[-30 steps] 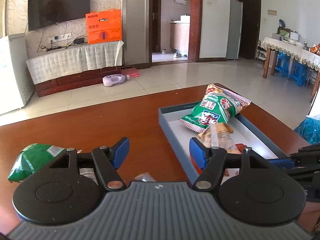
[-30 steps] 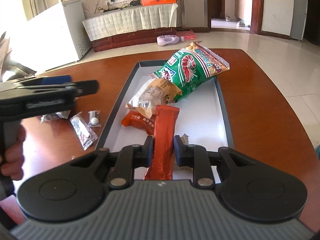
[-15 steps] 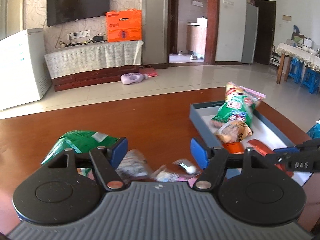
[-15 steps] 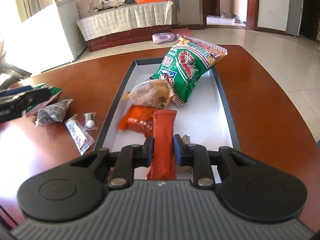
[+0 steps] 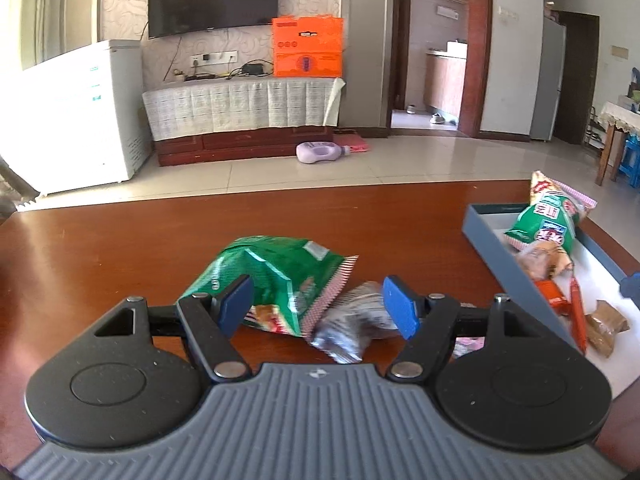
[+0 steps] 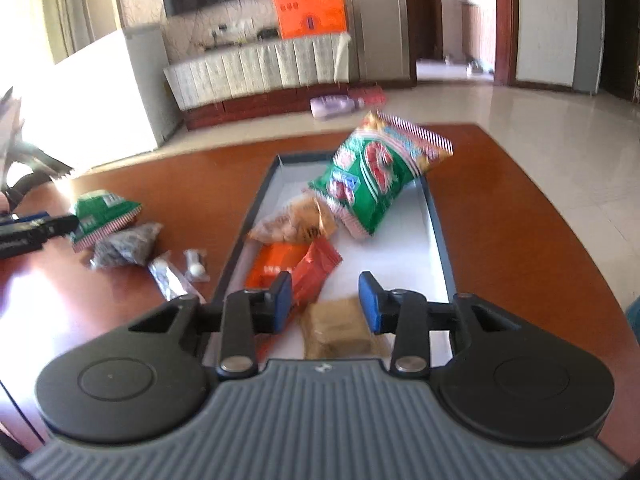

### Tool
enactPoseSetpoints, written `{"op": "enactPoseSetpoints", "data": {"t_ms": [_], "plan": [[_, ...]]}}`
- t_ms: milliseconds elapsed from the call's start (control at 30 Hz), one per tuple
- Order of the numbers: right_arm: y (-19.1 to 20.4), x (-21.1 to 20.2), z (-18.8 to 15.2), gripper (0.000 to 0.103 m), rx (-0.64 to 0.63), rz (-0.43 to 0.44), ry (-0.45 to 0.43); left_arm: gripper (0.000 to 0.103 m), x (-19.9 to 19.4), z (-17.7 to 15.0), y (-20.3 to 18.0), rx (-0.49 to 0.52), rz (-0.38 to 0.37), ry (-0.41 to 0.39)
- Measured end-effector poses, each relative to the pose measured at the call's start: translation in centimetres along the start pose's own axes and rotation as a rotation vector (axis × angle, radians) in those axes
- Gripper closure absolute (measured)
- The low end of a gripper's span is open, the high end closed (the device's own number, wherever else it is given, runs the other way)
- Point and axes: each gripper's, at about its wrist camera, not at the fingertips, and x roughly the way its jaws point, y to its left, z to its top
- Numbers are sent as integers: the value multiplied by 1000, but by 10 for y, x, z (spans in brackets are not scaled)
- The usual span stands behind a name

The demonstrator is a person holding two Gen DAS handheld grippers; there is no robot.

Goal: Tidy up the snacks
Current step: 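Move left gripper to the clear printed wrapper while right gripper grasps the small candy packet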

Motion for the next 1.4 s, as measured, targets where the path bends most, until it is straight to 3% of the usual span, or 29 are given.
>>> {"op": "enactPoseSetpoints", "data": {"t_ms": [167,400,567,733,900,1033,1133,1233,1400], "plan": [[29,3,1,64,-82,162,-15,29,5,-3,-3,16,-17,11],[77,27,-8,65,-258,261,66,29,31,-11,-40,143,-87,19],[102,51,-10,65,-373,268,97,29,58,-13,-58,271,-143,34],[109,68,-2,65,-408,272,117,28,79,-13,-58,295,-204,55],[105,86,12,66,-358,212,114,27,96,-20,-40,248,-185,87],[111,102,15,75,-360,178,142,27,101,-19,-29,199,-176,96],[115,113,14,76,-360,166,177,27,102,-20,-26,192,-181,97],[119,126,6,78,-396,132,233,21,104,-20,-23,176,-189,112],[118,121,5,80,-399,123,226,17,112,-23,-22,134,-189,140]]}}
